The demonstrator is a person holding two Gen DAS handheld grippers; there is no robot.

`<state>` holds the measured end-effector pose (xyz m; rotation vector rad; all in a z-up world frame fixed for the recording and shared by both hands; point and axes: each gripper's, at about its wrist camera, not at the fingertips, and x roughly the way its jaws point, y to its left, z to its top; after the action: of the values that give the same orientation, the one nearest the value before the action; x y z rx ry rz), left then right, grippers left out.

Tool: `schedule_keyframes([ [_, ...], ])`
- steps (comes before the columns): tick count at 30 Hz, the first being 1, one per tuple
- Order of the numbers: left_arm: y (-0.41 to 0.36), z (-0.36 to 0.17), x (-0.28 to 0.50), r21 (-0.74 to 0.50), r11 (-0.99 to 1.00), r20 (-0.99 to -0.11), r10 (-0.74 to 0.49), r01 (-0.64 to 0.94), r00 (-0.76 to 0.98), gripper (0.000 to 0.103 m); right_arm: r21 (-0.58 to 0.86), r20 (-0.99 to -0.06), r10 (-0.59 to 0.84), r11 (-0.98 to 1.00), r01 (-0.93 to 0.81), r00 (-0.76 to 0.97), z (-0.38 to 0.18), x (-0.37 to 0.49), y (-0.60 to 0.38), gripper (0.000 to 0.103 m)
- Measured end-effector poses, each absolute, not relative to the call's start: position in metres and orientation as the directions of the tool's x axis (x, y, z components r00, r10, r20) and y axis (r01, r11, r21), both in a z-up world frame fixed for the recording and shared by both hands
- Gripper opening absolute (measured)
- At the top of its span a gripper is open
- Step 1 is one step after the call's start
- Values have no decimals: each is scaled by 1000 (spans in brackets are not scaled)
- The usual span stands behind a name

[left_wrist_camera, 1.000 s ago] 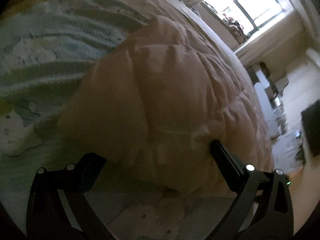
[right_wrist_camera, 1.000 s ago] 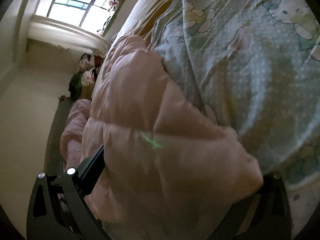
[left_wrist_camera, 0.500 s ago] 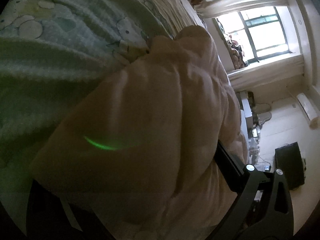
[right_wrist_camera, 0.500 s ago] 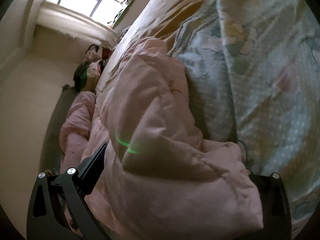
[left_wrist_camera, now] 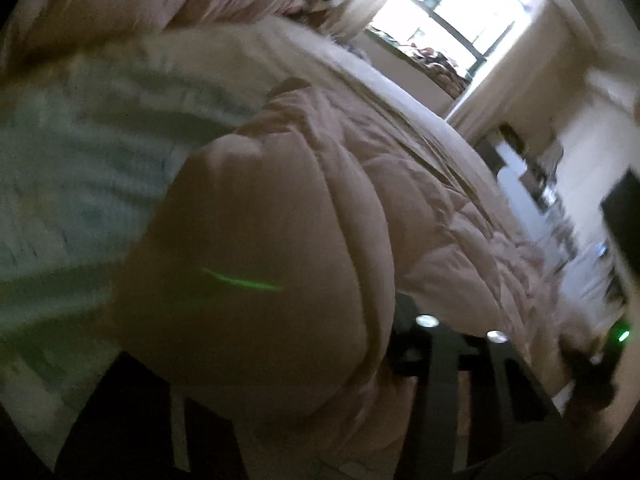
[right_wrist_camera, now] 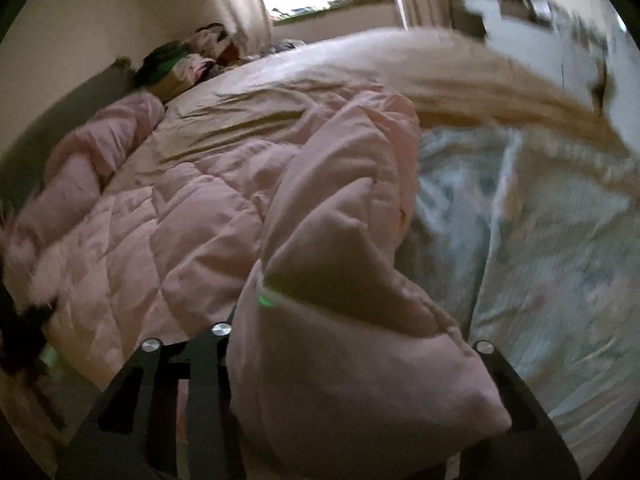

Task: Fold large clothes

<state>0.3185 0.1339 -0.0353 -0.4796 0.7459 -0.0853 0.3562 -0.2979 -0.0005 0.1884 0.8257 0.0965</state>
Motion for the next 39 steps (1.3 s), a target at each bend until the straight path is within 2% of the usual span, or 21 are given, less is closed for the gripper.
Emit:
schedule_keyframes([
  [7,105,16,317,-308,951,-588,-189,-2,786,27,19,-633,117,991,-136,765,43,347,-252,31],
  [14,91,60,298,-263,963,-552,-196,54,811,26,-118,-535,156,959,-256,831,86,311,-215,27],
  [27,84,92,232,-238,967,-478,-198,90,856,26,-114,-415,262,935,-336,871,116,229,-228,26],
  [35,78,83,192,-220,969,-475,-207,113,855,26,-121,-407,264,933,-338,874,105,184,-232,26],
  [39,74,67,180,-187,977,-495,-186,105,849,26,-89,-432,254,943,-321,865,87,170,-238,26],
])
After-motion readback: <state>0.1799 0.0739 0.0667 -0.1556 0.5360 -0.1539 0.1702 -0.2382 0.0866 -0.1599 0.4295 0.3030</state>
